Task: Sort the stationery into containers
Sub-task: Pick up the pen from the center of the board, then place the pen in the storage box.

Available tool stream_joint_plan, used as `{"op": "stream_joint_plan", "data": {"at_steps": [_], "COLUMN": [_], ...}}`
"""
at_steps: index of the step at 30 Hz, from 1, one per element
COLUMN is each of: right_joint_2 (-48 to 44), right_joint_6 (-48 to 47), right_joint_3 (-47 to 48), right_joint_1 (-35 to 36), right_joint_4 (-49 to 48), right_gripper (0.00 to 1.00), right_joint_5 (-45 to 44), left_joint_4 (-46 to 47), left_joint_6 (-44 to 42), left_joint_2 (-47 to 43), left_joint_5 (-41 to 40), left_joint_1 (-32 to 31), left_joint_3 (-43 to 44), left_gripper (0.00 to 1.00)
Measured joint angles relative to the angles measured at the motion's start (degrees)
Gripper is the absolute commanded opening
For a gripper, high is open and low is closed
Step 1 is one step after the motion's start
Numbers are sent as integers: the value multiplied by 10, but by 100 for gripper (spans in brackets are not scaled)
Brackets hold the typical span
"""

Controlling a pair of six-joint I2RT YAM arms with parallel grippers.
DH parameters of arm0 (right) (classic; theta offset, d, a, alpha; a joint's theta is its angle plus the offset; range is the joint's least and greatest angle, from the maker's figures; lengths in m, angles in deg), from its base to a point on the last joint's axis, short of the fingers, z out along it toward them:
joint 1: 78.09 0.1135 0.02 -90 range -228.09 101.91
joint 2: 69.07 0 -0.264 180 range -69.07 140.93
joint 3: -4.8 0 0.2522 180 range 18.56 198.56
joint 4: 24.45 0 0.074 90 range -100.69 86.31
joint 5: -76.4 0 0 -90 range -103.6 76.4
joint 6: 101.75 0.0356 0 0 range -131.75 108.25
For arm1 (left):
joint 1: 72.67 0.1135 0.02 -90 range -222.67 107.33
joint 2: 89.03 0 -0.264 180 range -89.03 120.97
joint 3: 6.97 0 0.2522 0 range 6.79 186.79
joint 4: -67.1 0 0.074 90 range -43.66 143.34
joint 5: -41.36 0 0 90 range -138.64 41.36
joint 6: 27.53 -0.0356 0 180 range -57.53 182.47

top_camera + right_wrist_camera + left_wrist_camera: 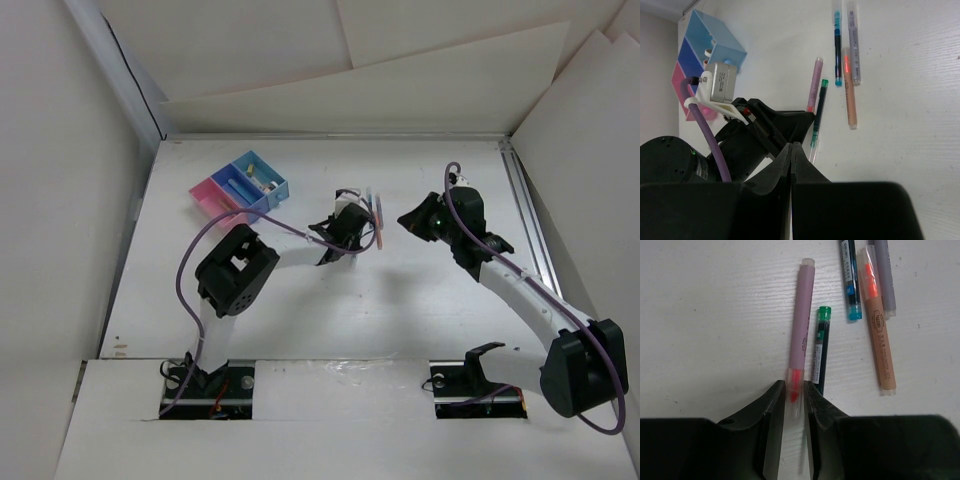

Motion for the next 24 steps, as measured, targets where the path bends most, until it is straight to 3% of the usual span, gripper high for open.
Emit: {"op": "stream_joint_plan", "data": {"at_steps": [2, 5, 9, 14, 19, 24], "right_joint_2": [0, 0, 0, 0, 0, 0], "right_joint_6": [0, 0, 0, 0, 0, -1], "right_joint_3": [0, 0, 0, 0, 0, 0], "right_joint_1": [0, 0, 0, 0, 0, 0], "right_joint_4": [0, 0, 0, 0, 0, 0], "right_gripper": [1, 1, 1, 11, 17, 17], "right_joint_5": [0, 0, 0, 0, 0, 0], "left_joint_4": [1, 2, 0, -22, -31, -5], "left_joint_6": [0, 0, 0, 9, 30, 70], "left_joint_2": [7, 14, 15, 1, -90, -226], "left_joint_5": [-3, -7, -21, -50, -57, -48], "left_joint_1": [0, 0, 0, 1, 31, 140], "left_joint_3": [8, 17, 19, 15, -22, -78], "left_gripper": [17, 0, 0, 0, 0, 0]}}
